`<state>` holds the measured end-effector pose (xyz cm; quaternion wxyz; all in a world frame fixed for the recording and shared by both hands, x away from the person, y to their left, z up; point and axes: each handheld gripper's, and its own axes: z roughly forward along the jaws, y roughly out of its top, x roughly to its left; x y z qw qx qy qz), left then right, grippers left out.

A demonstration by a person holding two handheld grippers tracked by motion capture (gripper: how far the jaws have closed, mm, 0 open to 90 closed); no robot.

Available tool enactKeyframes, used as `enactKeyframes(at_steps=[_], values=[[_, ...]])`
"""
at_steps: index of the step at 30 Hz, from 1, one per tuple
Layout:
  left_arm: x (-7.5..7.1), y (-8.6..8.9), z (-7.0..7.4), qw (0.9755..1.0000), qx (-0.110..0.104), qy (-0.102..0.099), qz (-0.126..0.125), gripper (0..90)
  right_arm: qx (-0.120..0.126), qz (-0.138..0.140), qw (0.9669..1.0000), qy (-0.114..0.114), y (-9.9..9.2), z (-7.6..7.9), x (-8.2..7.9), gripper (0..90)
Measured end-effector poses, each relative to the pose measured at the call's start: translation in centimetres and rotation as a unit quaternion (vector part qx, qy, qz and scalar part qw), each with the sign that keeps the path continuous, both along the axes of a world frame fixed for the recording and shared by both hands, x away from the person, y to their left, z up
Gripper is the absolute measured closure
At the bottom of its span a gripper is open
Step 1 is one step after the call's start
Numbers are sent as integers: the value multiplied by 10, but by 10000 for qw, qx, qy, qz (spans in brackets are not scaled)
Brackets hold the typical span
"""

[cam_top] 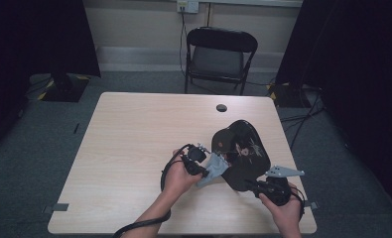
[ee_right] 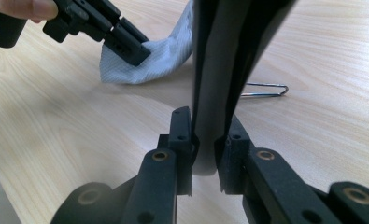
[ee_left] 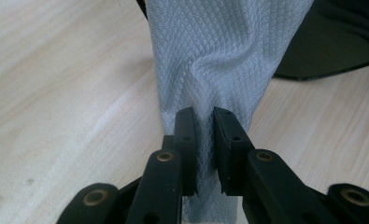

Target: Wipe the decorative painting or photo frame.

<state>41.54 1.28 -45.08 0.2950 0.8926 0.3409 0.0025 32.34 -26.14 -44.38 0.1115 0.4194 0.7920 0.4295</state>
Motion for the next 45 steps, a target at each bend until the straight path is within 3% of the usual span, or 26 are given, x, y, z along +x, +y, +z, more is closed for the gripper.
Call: enactKeyframes(at_steps=[7,12,15,16,17,19,24,29,33,38,45], values=[[-6,5,-10,9999,87,135,-52,806,15,-10,10000,7,0,0,0,787],[-8,14,-6,9999,32,166,15,807,23,-13,10000,4,0,0,0,787],[-8,26,11,9999,-117,98,74,807,24,-13,10000,15,0,0,0,787],[-8,26,11,9999,-117,98,74,807,18,-13,10000,16,0,0,0,787],[-8,31,26,9998,-174,6,86,807,19,-17,10000,13,0,0,0,787],[-8,32,32,9998,-192,-29,75,807,15,-16,10000,20,0,0,0,788],[-9,36,71,9987,-415,-279,68,806,15,-48,10000,30,1,0,0,789],[-5,31,116,9962,-652,-575,51,807,15,-26,10000,51,1,1,0,789],[-3,21,138,9944,-711,-781,-23,806,12,-13,10000,50,1,1,0,789],[2,8,139,9944,-661,-826,-60,805,-4,14,10000,38,1,1,0,789],[6,-1,111,9963,-520,-688,-71,805,-9,48,10000,48,1,1,1,789]])
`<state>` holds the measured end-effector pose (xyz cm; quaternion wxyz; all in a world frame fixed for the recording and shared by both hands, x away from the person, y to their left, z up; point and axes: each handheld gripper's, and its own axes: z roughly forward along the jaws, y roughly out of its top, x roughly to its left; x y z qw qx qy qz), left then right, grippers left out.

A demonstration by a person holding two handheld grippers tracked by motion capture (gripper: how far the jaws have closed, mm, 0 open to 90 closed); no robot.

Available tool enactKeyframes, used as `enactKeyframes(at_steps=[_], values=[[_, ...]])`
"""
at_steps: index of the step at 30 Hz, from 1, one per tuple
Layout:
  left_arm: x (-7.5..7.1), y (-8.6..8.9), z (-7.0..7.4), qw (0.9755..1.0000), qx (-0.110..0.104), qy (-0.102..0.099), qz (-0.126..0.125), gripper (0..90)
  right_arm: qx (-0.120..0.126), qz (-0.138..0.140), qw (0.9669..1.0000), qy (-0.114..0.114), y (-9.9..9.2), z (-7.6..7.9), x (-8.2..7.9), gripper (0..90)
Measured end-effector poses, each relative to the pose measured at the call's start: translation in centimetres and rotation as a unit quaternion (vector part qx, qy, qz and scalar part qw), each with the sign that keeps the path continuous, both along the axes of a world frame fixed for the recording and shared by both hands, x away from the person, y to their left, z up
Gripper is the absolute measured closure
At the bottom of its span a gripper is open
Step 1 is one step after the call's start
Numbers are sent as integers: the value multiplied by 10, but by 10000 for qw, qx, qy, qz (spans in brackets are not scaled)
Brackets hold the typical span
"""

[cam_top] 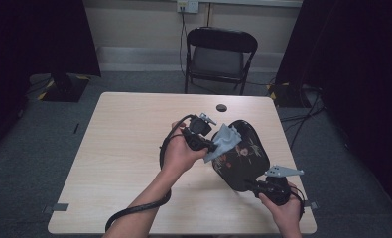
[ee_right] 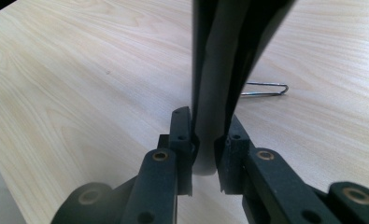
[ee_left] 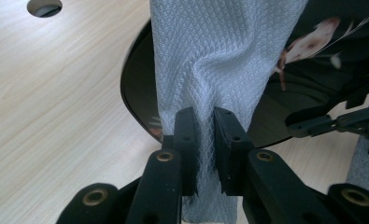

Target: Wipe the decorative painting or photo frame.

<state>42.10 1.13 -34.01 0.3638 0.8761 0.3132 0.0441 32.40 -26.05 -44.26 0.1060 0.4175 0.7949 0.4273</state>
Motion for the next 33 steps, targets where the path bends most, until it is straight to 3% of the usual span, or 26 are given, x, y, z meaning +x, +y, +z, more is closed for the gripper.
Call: enactKeyframes(at_steps=[4,20,30,33], values=[[0,-1,-11,10000,65,61,-11,806,4,-3,10000,3,0,0,0,789],[-9,-2,-83,9983,307,489,15,805,11,-18,10000,5,0,0,0,788],[-13,-6,-115,9954,656,692,-68,805,24,-15,10000,9,0,0,0,788],[-14,-7,-121,9950,675,737,-53,805,25,-12,10000,8,0,0,0,788]])
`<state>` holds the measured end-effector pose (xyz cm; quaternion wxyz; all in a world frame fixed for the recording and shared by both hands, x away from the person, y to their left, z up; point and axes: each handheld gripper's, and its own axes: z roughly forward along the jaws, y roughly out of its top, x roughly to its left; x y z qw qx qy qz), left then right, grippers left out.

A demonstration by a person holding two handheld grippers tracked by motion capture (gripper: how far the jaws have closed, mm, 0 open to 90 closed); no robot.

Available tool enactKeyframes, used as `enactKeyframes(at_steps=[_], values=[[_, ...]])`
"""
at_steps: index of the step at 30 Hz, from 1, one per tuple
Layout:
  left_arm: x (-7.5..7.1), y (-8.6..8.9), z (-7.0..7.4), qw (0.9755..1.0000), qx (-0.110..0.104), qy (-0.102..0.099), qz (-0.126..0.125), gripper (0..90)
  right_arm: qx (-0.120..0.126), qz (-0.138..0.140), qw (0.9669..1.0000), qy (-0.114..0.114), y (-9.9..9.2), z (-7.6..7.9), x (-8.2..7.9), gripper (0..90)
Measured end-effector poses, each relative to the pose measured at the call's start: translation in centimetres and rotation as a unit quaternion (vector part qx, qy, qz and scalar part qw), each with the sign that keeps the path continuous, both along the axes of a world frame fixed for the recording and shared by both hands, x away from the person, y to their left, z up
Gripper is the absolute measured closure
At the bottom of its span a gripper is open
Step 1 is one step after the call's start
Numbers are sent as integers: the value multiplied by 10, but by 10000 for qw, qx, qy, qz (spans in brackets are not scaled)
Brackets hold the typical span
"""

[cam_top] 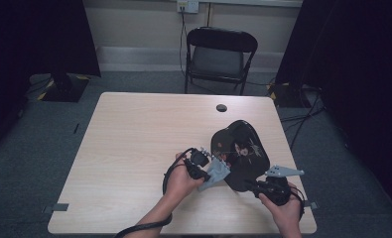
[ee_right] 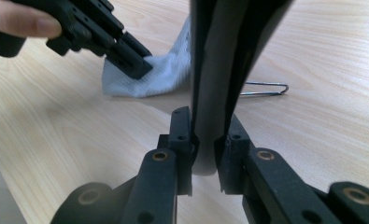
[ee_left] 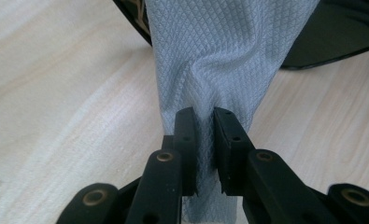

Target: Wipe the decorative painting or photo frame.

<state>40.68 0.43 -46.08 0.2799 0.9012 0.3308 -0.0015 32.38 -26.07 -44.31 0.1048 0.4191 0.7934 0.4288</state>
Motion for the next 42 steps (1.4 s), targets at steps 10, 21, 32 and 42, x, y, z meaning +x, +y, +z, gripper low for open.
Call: enactKeyframes(at_steps=[10,21,32,42], values=[[-3,8,8,10000,-95,4,-6,805,17,-22,10000,8,0,0,0,788],[3,31,103,9972,-556,-505,16,804,27,-17,10000,-9,0,-1,0,788],[10,20,170,9917,-932,-889,-11,803,19,-25,10000,-14,1,-1,0,788],[15,2,148,9943,-748,-751,-78,803,16,-15,10000,-17,1,-1,0,788]])
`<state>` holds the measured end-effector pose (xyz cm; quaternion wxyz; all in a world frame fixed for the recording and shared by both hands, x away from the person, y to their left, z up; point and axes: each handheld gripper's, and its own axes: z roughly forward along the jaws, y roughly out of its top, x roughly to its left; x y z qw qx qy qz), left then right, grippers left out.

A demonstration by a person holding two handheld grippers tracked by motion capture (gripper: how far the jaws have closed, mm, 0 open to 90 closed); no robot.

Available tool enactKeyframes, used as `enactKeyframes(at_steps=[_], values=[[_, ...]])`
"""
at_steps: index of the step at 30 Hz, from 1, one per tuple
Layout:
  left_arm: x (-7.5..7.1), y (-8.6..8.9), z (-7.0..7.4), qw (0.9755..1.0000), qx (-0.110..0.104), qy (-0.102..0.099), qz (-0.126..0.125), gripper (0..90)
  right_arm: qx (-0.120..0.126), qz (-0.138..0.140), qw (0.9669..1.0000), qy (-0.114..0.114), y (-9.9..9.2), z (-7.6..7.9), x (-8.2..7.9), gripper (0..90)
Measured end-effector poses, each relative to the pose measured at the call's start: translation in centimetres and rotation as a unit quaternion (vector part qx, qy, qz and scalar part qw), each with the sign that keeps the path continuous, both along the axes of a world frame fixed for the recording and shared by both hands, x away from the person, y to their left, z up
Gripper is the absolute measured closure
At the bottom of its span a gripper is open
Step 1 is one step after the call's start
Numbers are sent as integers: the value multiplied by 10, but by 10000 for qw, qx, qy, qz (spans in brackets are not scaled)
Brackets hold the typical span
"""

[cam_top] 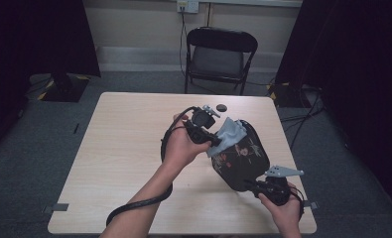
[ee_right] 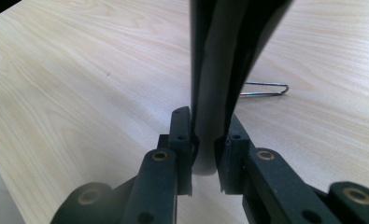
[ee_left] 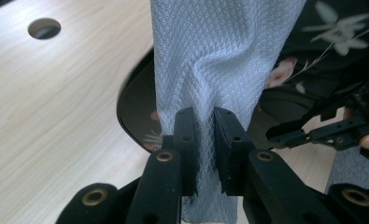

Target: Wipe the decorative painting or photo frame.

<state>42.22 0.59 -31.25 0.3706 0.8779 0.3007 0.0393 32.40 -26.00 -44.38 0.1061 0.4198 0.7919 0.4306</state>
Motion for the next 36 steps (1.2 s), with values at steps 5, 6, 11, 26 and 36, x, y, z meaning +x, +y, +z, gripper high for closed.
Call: enactKeyframes(at_steps=[5,6,11,26,36], values=[[-3,-3,-16,9999,140,31,-34,803,-1,10,10000,-1,0,0,0,788],[-3,-3,-20,9999,146,57,-44,803,-2,10,10000,-1,0,0,0,788],[-5,-3,-37,9998,167,133,-58,803,-7,6,10000,6,0,0,0,788],[-17,-4,-112,9970,502,581,-42,803,-20,10,10000,5,0,1,0,788],[-21,-5,-151,9939,672,869,0,803,-19,15,10000,4,0,0,0,787]])
